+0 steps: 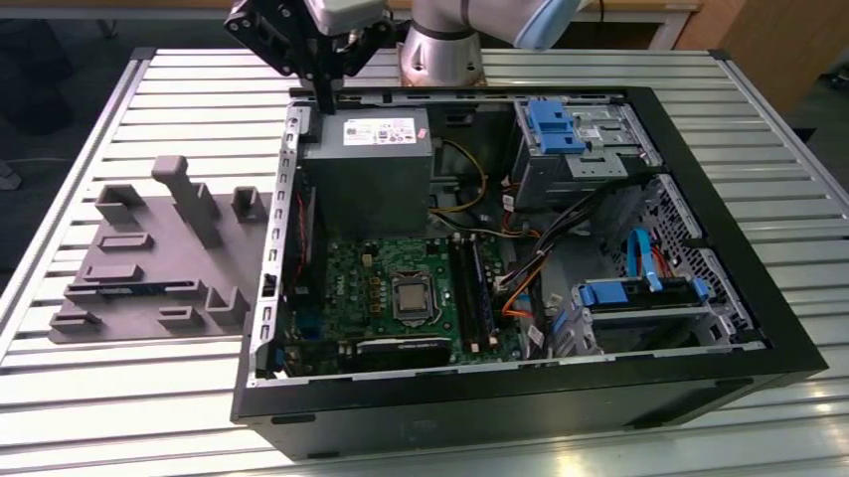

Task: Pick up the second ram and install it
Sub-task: 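Reach for the second ram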

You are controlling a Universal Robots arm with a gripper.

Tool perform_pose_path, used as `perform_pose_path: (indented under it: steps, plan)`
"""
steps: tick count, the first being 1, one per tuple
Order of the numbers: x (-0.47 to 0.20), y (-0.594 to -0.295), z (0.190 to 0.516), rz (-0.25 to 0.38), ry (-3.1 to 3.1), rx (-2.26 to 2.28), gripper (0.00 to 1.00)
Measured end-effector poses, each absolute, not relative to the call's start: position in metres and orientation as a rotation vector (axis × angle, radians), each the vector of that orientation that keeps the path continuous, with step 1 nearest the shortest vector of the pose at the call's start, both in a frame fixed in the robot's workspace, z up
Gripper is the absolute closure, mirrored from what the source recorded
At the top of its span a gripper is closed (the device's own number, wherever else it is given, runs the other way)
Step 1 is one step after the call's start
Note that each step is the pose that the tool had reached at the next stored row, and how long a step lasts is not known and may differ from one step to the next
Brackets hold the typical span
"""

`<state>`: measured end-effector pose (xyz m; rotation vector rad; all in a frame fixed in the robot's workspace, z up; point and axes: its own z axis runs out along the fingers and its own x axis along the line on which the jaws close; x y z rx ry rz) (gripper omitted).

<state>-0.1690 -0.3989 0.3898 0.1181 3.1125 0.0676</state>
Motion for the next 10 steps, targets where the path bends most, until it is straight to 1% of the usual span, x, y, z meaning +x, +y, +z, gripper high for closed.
perform_pose_path:
  steps: [10]
  plan:
    - [-0.1757, -0.3989, 0.3892, 0.067, 3.113, 0.118, 0.89]
